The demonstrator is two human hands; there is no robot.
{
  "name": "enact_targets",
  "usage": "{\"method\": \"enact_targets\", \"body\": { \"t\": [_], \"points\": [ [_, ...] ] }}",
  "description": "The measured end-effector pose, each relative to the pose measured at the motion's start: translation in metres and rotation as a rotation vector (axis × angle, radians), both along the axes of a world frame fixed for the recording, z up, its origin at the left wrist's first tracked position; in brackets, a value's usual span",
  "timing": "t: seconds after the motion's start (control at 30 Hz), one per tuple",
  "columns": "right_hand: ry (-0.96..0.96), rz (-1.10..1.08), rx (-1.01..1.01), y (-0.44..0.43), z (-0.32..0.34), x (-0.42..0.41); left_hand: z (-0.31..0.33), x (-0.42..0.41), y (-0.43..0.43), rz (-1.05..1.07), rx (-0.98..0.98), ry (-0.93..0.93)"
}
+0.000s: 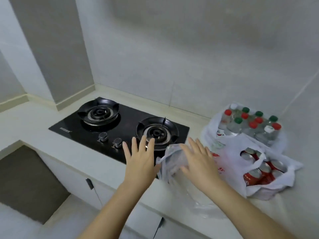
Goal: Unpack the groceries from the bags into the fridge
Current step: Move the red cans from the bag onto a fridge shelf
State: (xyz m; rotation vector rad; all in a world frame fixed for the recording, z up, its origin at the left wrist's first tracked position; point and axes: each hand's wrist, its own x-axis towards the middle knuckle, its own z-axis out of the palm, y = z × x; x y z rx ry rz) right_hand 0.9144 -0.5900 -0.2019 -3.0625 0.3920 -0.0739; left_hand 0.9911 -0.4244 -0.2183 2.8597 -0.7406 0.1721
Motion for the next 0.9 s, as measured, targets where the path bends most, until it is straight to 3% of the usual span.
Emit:
{"method": "enact_targets", "body": {
  "t": [0.27,0.6,0.9],
  "points": [
    [0.190,-0.282,0.025,-0.080,-0.033,-0.025,-0.046,0.042,-0.109,-0.270,0.161,0.233],
    [0.253,-0.185,0.033,-0.138,-0.050,-0.025,-0.089,0.063,-0.202,-0.225,0.252,0.348],
    [0.309,-0.089,0.052,-0.151,-0.051,0.009,-0.067,0.108,-0.172,-0.228,-0.168,0.290]
  ]
}}
